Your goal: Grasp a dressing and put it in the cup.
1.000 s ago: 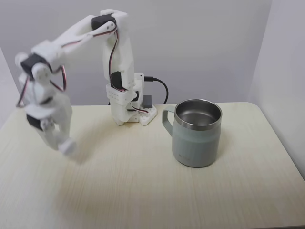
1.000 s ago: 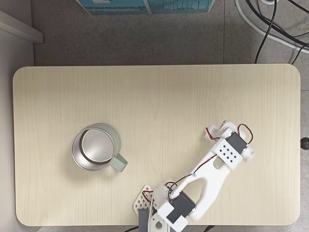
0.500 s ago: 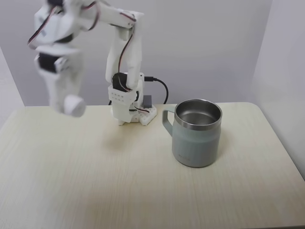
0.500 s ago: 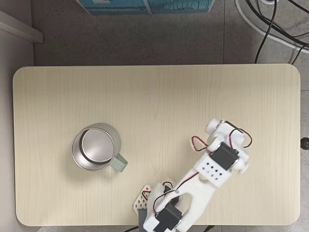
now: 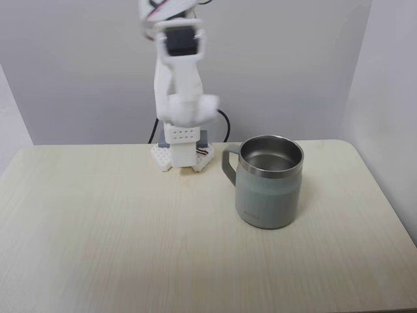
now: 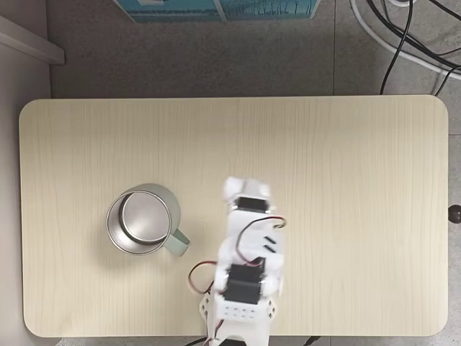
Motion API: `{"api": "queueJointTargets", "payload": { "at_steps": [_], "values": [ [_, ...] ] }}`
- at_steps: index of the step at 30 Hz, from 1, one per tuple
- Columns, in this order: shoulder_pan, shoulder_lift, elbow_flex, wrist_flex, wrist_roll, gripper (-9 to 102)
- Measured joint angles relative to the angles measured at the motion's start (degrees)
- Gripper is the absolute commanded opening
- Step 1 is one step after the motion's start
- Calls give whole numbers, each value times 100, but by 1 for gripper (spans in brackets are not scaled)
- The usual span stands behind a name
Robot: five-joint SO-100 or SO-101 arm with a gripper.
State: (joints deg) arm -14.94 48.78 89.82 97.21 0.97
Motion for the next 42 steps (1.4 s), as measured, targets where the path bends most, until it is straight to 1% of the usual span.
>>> {"api": "queueJointTargets", "payload": {
  "at_steps": [4, 11, 18, 22, 31, 33, 36, 38, 42],
  "values": [
    [-1081, -255, -308, -272, -246, 0],
    [-2426, -272, -835, -686, -835, 1],
    [-3111, 378, -1020, -888, -1230, 0],
    [-3120, 712, -1222, -993, -1406, 0],
    [-3173, 650, -2153, -1389, -1705, 2],
    [-3208, 562, -2215, -1397, -1731, 5],
    [-3217, 475, -2259, -1397, -1740, 18],
    [-3199, 448, -2259, -1345, -1740, 23],
    [-3199, 396, -2259, -1195, -1793, 26]
  ]
}}
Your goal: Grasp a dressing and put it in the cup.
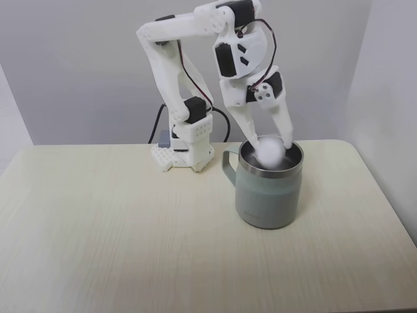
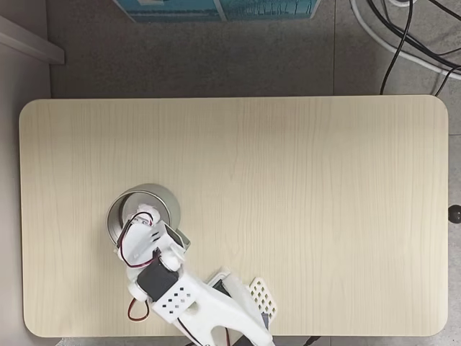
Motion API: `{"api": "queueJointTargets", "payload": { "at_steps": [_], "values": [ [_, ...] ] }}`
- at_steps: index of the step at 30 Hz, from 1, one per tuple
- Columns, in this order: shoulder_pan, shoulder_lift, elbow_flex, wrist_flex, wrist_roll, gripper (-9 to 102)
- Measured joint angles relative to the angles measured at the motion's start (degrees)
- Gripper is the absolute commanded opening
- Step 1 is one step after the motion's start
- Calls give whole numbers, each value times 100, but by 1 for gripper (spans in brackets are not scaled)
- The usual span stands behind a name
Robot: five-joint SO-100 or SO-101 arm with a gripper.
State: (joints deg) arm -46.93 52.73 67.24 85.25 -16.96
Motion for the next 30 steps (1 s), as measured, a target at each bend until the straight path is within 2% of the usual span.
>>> {"api": "queueJointTargets", "payload": {
  "at_steps": [11, 15, 30],
  "values": [
    [-35, -281, -53, 229, -167, 25],
    [-413, -483, -70, 360, -132, 25],
    [-642, -536, -167, 360, -105, 24]
  ]
}}
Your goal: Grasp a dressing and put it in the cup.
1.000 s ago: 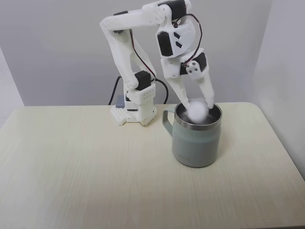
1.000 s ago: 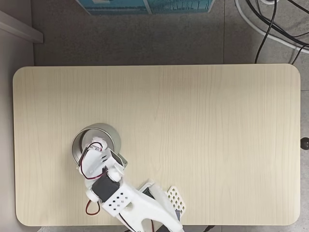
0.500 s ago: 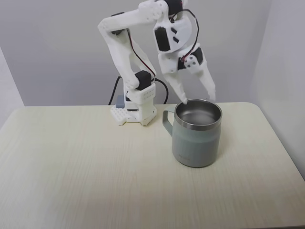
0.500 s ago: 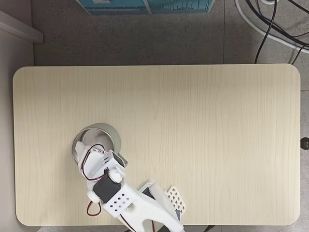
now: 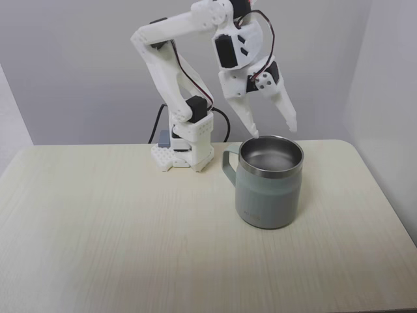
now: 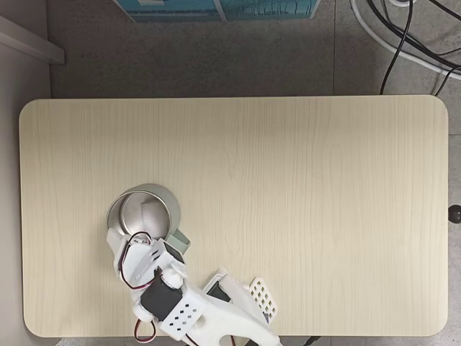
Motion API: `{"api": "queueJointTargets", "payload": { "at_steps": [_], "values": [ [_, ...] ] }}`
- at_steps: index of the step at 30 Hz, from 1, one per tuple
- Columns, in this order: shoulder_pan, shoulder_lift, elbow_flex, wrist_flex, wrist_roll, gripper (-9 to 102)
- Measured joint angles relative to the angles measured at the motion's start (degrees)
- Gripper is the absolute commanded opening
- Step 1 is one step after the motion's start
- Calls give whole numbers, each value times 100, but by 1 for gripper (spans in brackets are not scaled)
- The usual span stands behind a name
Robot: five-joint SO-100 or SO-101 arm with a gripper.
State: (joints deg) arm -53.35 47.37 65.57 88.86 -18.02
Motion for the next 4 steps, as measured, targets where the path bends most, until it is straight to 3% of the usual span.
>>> {"api": "queueJointTargets", "payload": {
  "at_steps": [4],
  "values": [
    [9, 0, -18, 0, -193, 24]
  ]
}}
